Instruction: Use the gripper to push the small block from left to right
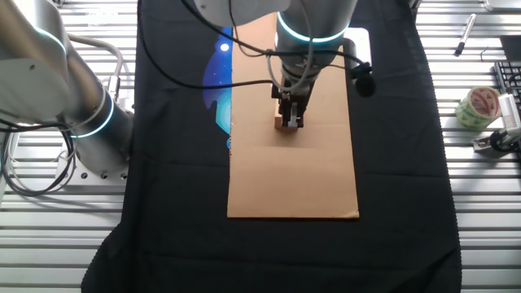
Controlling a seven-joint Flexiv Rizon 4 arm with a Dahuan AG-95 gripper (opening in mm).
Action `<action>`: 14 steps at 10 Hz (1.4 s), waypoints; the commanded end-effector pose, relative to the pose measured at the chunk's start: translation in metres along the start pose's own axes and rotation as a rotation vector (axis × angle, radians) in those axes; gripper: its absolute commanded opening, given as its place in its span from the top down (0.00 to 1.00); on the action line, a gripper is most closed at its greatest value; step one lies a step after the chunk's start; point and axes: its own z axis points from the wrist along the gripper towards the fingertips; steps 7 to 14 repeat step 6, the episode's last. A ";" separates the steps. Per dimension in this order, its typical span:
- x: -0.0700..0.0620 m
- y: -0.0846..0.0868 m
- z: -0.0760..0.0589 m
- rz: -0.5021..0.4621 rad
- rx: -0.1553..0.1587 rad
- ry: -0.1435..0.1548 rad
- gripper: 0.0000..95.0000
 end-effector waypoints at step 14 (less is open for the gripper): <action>0.015 -0.005 0.000 -0.044 0.004 -0.002 1.00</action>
